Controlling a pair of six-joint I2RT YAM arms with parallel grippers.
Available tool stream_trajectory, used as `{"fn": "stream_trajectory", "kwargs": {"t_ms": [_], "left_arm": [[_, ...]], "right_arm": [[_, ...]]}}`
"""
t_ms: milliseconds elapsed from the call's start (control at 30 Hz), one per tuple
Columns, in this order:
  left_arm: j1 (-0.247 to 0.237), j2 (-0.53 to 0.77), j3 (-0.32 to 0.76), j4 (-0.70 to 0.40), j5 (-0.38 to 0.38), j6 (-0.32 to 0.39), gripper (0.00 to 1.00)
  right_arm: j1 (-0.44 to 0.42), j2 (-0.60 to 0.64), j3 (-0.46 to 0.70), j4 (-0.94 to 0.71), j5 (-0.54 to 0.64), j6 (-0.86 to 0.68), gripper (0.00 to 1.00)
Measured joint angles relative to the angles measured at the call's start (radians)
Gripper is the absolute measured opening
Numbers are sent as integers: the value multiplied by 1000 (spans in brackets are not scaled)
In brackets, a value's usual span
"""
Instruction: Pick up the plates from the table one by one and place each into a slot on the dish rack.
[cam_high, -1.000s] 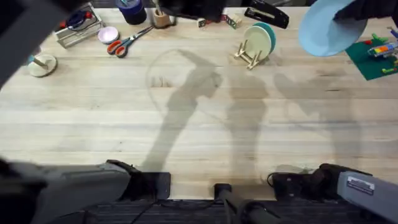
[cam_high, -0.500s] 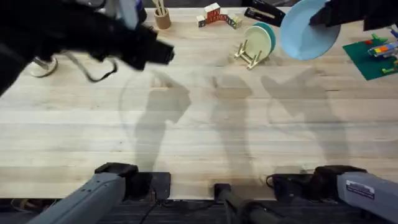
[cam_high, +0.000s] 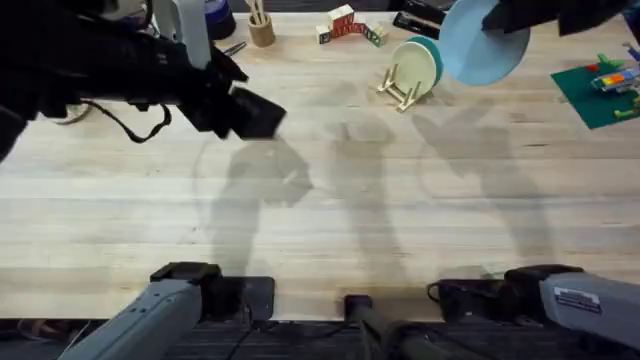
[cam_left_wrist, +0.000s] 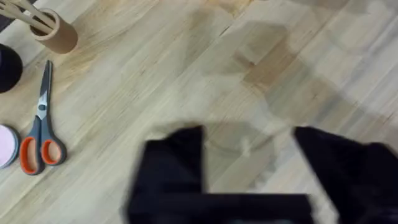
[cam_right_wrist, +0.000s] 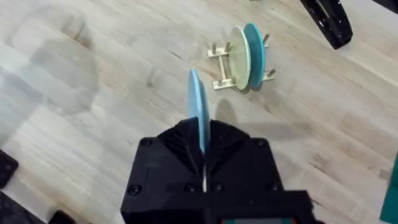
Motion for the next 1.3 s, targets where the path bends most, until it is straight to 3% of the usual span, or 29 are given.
{"fn": "stream_trajectory", "kwargs": {"t_ms": [33, 100, 767, 1300], "left_arm": [[0, 0, 0, -1, 0, 0, 945], [0, 0, 0, -5, 0, 5, 989], [0, 0, 0, -23, 0, 8, 992], [0, 0, 0, -23, 0, 11, 993]], "right_arm": [[4, 7, 6, 0, 2, -6, 31], [12, 23, 23, -1, 7, -25, 31], [81, 191, 225, 3, 127, -143, 27], [81, 336, 237, 109, 245, -183, 28]]}}
